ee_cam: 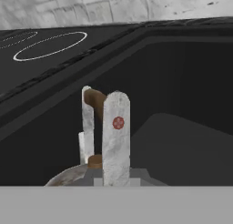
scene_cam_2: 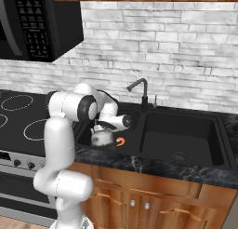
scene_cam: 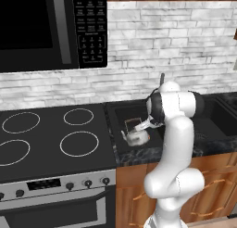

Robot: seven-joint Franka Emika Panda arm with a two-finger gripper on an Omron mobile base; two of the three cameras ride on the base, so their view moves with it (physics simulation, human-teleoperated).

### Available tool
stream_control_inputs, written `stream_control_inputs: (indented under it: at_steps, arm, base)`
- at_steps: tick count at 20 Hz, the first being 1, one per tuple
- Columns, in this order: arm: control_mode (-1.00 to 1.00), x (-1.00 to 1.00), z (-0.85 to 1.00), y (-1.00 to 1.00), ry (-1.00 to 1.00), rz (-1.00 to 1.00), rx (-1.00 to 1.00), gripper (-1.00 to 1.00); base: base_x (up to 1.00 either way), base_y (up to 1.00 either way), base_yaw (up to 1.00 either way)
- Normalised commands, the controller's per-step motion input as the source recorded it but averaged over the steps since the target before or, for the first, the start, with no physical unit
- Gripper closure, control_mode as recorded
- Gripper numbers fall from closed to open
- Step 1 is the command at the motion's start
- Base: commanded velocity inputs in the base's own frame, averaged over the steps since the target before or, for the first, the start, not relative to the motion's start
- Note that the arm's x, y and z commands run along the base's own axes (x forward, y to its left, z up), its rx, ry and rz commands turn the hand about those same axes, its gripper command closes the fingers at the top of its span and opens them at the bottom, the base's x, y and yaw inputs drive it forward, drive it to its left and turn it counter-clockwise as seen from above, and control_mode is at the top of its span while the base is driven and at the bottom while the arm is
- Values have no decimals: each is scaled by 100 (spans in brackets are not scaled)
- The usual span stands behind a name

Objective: Open the cabinet, pick the kettle from the cabinet, and place it in the sink.

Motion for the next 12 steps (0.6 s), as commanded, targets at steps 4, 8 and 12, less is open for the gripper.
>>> stream_control_inputs:
  at_steps: [4,8,12]
  arm:
    - [-100,16,-26,0,0,0,2,100]
    - [-100,15,-28,-1,0,0,1,100]
    - [-100,17,-28,-5,-3,0,2,100]
  base:
    - [0,0,0]
    - [0,0,0]
    - [0,0,0]
